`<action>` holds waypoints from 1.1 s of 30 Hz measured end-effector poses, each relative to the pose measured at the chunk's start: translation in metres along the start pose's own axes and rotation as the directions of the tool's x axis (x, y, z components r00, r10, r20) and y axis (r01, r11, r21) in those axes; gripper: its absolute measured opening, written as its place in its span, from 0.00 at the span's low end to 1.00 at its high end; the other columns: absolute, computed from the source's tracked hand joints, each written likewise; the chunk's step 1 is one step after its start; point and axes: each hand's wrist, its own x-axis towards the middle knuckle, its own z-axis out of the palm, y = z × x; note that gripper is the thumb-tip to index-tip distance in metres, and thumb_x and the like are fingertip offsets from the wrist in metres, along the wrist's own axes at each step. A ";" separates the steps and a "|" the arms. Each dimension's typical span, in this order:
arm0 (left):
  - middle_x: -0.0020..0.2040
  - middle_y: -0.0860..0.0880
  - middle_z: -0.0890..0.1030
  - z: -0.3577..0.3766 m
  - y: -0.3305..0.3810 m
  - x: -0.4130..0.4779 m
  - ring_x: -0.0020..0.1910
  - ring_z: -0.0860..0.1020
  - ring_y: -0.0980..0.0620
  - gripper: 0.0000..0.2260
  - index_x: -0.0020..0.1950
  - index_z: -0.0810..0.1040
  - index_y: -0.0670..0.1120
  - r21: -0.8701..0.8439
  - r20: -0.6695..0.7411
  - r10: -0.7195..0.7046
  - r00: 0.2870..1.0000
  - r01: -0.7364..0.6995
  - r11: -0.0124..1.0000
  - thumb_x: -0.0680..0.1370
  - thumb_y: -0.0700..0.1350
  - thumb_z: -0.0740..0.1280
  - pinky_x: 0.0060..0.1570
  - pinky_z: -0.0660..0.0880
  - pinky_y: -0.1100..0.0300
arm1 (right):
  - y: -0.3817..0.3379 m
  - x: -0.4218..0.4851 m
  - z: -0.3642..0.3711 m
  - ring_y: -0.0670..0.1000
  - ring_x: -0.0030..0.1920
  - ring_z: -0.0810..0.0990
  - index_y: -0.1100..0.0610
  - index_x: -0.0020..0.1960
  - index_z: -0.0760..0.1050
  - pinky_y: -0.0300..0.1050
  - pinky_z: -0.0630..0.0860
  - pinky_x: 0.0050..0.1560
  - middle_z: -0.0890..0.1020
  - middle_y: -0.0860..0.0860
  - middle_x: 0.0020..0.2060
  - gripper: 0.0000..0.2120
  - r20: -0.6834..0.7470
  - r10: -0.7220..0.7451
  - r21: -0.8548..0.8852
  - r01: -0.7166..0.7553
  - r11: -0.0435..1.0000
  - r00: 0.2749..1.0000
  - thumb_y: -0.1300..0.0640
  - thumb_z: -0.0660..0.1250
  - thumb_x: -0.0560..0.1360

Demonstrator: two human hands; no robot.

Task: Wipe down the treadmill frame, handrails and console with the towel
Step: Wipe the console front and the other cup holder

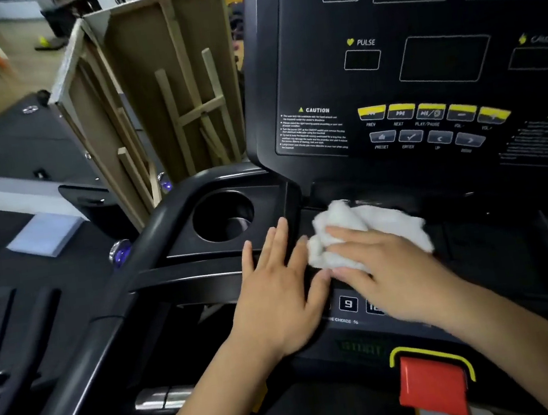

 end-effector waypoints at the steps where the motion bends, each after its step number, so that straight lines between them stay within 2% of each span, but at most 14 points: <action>1: 0.82 0.48 0.49 0.000 -0.001 0.001 0.80 0.45 0.53 0.30 0.78 0.59 0.54 -0.022 -0.003 0.002 1.000 -0.002 1.000 0.78 0.63 0.41 0.77 0.40 0.46 | -0.006 0.015 0.003 0.47 0.68 0.70 0.47 0.64 0.76 0.40 0.64 0.67 0.69 0.38 0.71 0.15 0.009 -0.023 0.034 0.022 0.999 1.000 0.46 0.60 0.80; 3: 0.82 0.49 0.49 0.002 -0.004 0.002 0.80 0.44 0.54 0.29 0.78 0.58 0.55 -0.029 -0.010 0.011 1.000 -0.012 1.000 0.79 0.63 0.42 0.77 0.40 0.46 | -0.009 0.035 0.003 0.48 0.66 0.71 0.45 0.60 0.76 0.48 0.66 0.68 0.73 0.39 0.68 0.18 0.047 -0.009 0.085 0.005 0.996 0.999 0.40 0.55 0.78; 5: 0.82 0.50 0.48 0.003 -0.005 0.000 0.80 0.44 0.55 0.29 0.79 0.56 0.56 -0.019 -0.001 0.023 1.000 -0.023 1.000 0.79 0.64 0.41 0.77 0.39 0.47 | -0.006 0.031 0.002 0.47 0.64 0.73 0.42 0.56 0.76 0.51 0.70 0.65 0.74 0.38 0.64 0.19 0.056 -0.018 0.080 0.013 0.997 0.998 0.37 0.51 0.77; 7: 0.82 0.50 0.47 0.002 -0.005 -0.001 0.80 0.44 0.54 0.32 0.80 0.53 0.54 -0.005 0.005 0.023 1.000 -0.023 1.000 0.78 0.65 0.40 0.77 0.37 0.49 | 0.002 0.006 -0.002 0.45 0.64 0.72 0.40 0.57 0.76 0.48 0.71 0.64 0.70 0.35 0.66 0.15 0.053 -0.027 0.048 0.024 0.999 0.998 0.38 0.54 0.79; 10: 0.82 0.49 0.45 0.001 -0.003 0.000 0.80 0.43 0.54 0.34 0.81 0.46 0.52 0.010 0.001 0.006 1.000 -0.006 1.000 0.78 0.65 0.39 0.77 0.36 0.49 | 0.022 -0.042 -0.011 0.40 0.70 0.66 0.39 0.68 0.71 0.35 0.65 0.63 0.62 0.33 0.73 0.19 0.004 0.120 -0.026 -0.120 0.992 0.993 0.39 0.60 0.77; 13: 0.82 0.49 0.45 0.002 0.001 0.002 0.80 0.42 0.54 0.34 0.81 0.40 0.53 0.013 -0.004 -0.008 1.000 0.008 1.000 0.77 0.65 0.38 0.77 0.37 0.47 | 0.024 -0.054 -0.007 0.43 0.69 0.68 0.39 0.67 0.72 0.36 0.62 0.60 0.65 0.35 0.72 0.20 -0.082 0.241 -0.017 -0.243 0.970 0.967 0.37 0.59 0.77; 15: 0.82 0.50 0.43 0.001 0.001 0.001 0.80 0.40 0.54 0.34 0.80 0.37 0.54 -0.001 0.002 -0.004 1.000 0.004 1.000 0.76 0.65 0.36 0.77 0.38 0.47 | 0.002 -0.035 0.004 0.48 0.63 0.74 0.42 0.60 0.78 0.43 0.68 0.60 0.73 0.38 0.67 0.19 -0.169 0.188 -0.038 -0.197 0.980 0.968 0.38 0.54 0.78; 17: 0.82 0.52 0.43 -0.001 -0.001 0.001 0.80 0.39 0.56 0.33 0.80 0.37 0.54 -0.031 0.003 0.010 1.000 -0.010 0.999 0.75 0.63 0.33 0.77 0.37 0.48 | -0.022 -0.004 0.017 0.48 0.61 0.76 0.46 0.55 0.80 0.51 0.71 0.62 0.78 0.41 0.62 0.20 -0.192 0.060 -0.066 -0.073 0.995 0.980 0.43 0.51 0.78; 19: 0.82 0.53 0.45 -0.001 -0.004 0.000 0.79 0.40 0.58 0.33 0.80 0.39 0.53 -0.096 -0.005 0.022 1.000 -0.022 0.995 0.75 0.60 0.32 0.77 0.37 0.50 | -0.035 0.018 0.024 0.48 0.62 0.74 0.49 0.55 0.80 0.53 0.68 0.65 0.78 0.41 0.62 0.23 -0.128 0.015 -0.019 -0.017 1.000 0.992 0.44 0.48 0.78; 22: 0.81 0.53 0.47 -0.002 -0.005 -0.002 0.79 0.41 0.59 0.34 0.81 0.44 0.51 -0.147 -0.015 0.028 0.999 -0.030 0.989 0.77 0.62 0.36 0.77 0.37 0.51 | -0.027 0.005 0.014 0.48 0.65 0.72 0.47 0.58 0.80 0.50 0.68 0.66 0.75 0.41 0.65 0.18 -0.124 0.045 0.032 -0.042 0.999 0.991 0.44 0.54 0.80; 26: 0.82 0.49 0.42 -0.004 0.000 0.000 0.80 0.40 0.54 0.36 0.81 0.45 0.55 -0.005 0.012 0.014 1.000 -0.014 1.000 0.75 0.67 0.35 0.76 0.34 0.50 | 0.026 -0.068 -0.009 0.48 0.62 0.76 0.42 0.59 0.79 0.48 0.73 0.62 0.74 0.38 0.67 0.22 -0.194 0.289 -0.044 -0.303 0.952 0.937 0.36 0.52 0.77; 29: 0.82 0.47 0.42 -0.004 0.003 0.003 0.80 0.39 0.50 0.36 0.81 0.52 0.54 0.063 0.033 0.034 0.999 -0.036 0.997 0.75 0.67 0.36 0.75 0.34 0.48 | 0.061 -0.103 -0.021 0.52 0.61 0.77 0.46 0.59 0.79 0.49 0.74 0.59 0.75 0.42 0.67 0.19 -0.314 0.408 -0.114 -0.461 0.880 0.857 0.39 0.58 0.77; 31: 0.81 0.46 0.50 -0.004 0.005 0.006 0.80 0.42 0.47 0.34 0.78 0.62 0.49 0.132 0.054 0.102 0.993 -0.108 0.985 0.79 0.63 0.40 0.77 0.40 0.43 | 0.062 -0.101 -0.018 0.55 0.59 0.79 0.51 0.57 0.80 0.49 0.74 0.56 0.78 0.48 0.65 0.15 -0.379 0.425 -0.109 -0.495 0.862 0.822 0.45 0.64 0.77; 33: 0.78 0.44 0.64 -0.003 0.012 0.014 0.80 0.53 0.44 0.30 0.73 0.71 0.43 0.215 0.085 0.221 0.972 -0.235 0.948 0.81 0.58 0.46 0.76 0.49 0.37 | 0.042 -0.079 -0.010 0.58 0.52 0.81 0.54 0.51 0.82 0.49 0.77 0.50 0.82 0.50 0.57 0.12 -0.429 0.361 -0.073 -0.430 0.900 0.828 0.49 0.64 0.76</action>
